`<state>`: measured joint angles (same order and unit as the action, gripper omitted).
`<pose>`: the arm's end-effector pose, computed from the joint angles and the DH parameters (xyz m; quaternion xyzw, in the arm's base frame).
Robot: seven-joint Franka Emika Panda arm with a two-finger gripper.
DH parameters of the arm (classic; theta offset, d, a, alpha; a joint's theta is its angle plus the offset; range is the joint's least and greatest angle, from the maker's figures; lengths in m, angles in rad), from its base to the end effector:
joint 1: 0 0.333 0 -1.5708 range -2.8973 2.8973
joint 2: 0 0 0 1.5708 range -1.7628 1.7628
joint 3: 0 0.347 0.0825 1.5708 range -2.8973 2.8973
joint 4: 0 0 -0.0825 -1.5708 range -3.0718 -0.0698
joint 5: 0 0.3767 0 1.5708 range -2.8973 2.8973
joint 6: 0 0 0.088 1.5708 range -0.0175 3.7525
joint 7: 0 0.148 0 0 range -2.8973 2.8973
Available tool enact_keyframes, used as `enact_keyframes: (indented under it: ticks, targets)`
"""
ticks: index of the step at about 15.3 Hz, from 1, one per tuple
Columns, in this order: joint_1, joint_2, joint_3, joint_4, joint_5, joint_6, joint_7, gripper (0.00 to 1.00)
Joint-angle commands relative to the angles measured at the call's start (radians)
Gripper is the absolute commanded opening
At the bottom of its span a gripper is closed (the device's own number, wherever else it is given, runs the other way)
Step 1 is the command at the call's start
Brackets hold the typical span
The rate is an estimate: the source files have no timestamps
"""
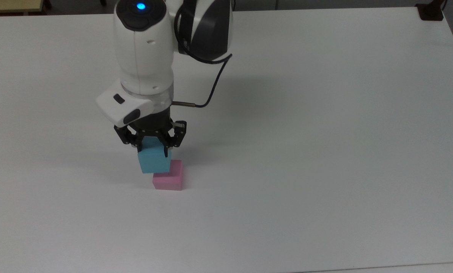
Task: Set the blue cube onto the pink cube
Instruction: 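Lower the light-blue cube onto the pink cube and open the gripper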
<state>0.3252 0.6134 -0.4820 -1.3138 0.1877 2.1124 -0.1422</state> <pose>0.7599 -0.0196 0.4220 0.9911 0.0094 0.1176 0.0617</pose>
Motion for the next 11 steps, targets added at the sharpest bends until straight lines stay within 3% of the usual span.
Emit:
enact_keyframes:
  ticks: [1,9,10,11]
  targets:
    - [0.006,0.051,-0.020,0.062,0.013,0.001,0.019,0.20]
    - [0.011,0.069,-0.003,0.054,0.016,-0.009,0.016,0.33]
    - [0.009,0.069,0.000,0.053,0.016,-0.011,0.015,0.37]
    - [0.009,0.069,0.003,0.051,0.016,-0.011,0.015,0.58]
